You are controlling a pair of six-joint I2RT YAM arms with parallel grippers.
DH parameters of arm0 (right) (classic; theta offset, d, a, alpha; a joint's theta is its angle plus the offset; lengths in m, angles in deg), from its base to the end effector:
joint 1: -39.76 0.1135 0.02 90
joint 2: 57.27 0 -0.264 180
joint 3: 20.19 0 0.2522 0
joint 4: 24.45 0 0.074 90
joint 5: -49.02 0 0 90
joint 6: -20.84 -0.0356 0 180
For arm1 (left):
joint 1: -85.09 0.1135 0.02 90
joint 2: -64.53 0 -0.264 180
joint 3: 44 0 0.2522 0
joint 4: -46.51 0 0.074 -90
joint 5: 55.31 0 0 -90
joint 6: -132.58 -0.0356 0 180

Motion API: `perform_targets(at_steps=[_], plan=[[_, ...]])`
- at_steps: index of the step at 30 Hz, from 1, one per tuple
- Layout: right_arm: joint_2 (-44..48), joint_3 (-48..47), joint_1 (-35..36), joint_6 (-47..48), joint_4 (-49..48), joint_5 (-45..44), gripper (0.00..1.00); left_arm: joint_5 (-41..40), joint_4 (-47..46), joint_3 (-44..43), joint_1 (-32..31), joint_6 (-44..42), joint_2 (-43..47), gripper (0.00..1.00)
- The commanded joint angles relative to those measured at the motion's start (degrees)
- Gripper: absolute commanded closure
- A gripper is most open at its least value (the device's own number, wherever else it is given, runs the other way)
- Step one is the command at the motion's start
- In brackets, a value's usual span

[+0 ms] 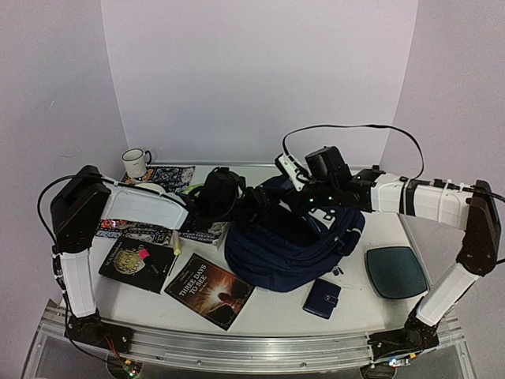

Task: Pack the student bag
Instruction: Place the pen in the upper front pocket of the bag, then grab the pen from the book.

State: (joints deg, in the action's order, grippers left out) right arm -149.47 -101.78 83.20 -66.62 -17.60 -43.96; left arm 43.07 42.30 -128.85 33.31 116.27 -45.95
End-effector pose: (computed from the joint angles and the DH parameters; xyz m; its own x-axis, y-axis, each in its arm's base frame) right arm 0.2790 0.2617 0.2980 -0.1888 -0.2397 -0.9523 -0.6597 0.7493 -0.0579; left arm 0.2690 -0.3500 0.2118 -0.8900 -0.4046 -0.2104 0.0250 0.4173 -0.9084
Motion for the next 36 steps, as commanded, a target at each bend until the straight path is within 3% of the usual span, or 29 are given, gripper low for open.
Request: perform_targets(at_steps=[1, 4, 11, 16, 22, 29, 32, 36], plan=[[-0.24, -1.8, 0.33, -1.02, -4.58, -2.27, 1.0, -4.24, -1.05, 5.52, 0.8, -6.61, 9.08, 0.34], [-0.07, -2.19, 0.33, -0.79, -3.97, -3.03, 1.0, -7.22, 2.88, 9.17, 1.15, -9.19, 13.56, 0.31], [1.01, -1.96, 0.33, -0.22, -2.48, -4.96, 1.0, -20.16, 26.07, 9.1, 1.63, -15.41, 23.86, 0.2], [1.4, -1.75, 0.33, 0.02, -1.63, -5.95, 1.0, -26.4, 37.22, 11.8, 2.71, -13.82, 30.23, 0.17], [1.76, -1.69, 0.33, 0.01, -1.17, -6.17, 1.0, -28.47, 48.66, 13.88, 5.72, -13.15, 33.8, 0.12], [2.02, -1.49, 0.33, 0.04, -0.86, -6.15, 1.0, -21.85, 52.5, 14.34, 13.33, -20.12, 30.84, 0.06], [2.18, -1.19, 0.33, 0.0, -0.82, -6.16, 1.0, -16.39, 52.06, 13.35, 17.59, -24.54, 27.86, 0.1], [2.5, -0.91, 0.33, -0.14, -0.82, -5.93, 1.0, -7.88, 49.37, 12.98, 22.44, -29.32, 24.09, 0.23]])
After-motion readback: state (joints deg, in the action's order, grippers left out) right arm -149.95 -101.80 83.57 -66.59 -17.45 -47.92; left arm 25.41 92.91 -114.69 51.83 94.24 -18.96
